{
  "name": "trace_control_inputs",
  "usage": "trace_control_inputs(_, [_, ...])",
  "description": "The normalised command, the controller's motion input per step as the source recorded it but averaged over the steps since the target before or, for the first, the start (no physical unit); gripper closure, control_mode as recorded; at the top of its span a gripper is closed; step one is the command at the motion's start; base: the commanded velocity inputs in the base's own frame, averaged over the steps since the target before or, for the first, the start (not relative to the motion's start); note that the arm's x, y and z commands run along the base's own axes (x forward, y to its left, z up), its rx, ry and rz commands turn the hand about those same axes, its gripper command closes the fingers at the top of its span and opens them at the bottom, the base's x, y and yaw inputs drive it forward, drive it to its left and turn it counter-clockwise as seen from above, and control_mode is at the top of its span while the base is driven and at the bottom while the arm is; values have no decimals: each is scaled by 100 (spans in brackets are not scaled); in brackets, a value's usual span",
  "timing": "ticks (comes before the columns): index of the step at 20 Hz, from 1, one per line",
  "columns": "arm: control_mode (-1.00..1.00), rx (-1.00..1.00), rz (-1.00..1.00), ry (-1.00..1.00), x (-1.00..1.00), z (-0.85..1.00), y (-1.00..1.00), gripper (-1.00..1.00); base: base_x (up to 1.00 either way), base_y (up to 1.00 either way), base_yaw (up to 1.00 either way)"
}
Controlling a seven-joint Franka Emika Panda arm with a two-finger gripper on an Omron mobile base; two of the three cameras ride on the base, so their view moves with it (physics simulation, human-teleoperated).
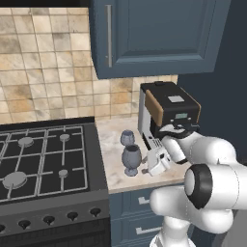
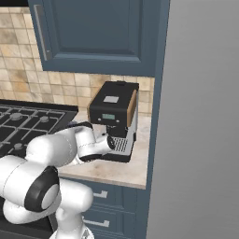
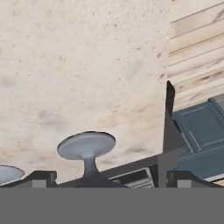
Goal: Retrieve the wine glasses from the counter and place one next to each plate.
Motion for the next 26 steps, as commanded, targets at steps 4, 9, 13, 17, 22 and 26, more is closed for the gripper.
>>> trace_control_inputs(4, [-100, 0, 0, -1, 36, -44, 10, -100, 0, 0, 0])
trace_control_inputs(9, [-100, 0, 0, 0, 34, -58, 22, -100, 0, 0, 0])
trace_control_inputs(13, [-100, 0, 0, 1, 43, -53, 21, -100, 0, 0, 0])
trace_control_inputs(17, [-100, 1, 0, 3, 48, -40, 11, -100, 0, 0, 0])
trace_control_inputs(22, [-100, 2, 0, 1, 40, -32, 18, -100, 0, 0, 0])
trace_control_inputs(26, [-100, 0, 2, 0, 19, -33, 48, -100, 0, 0, 0])
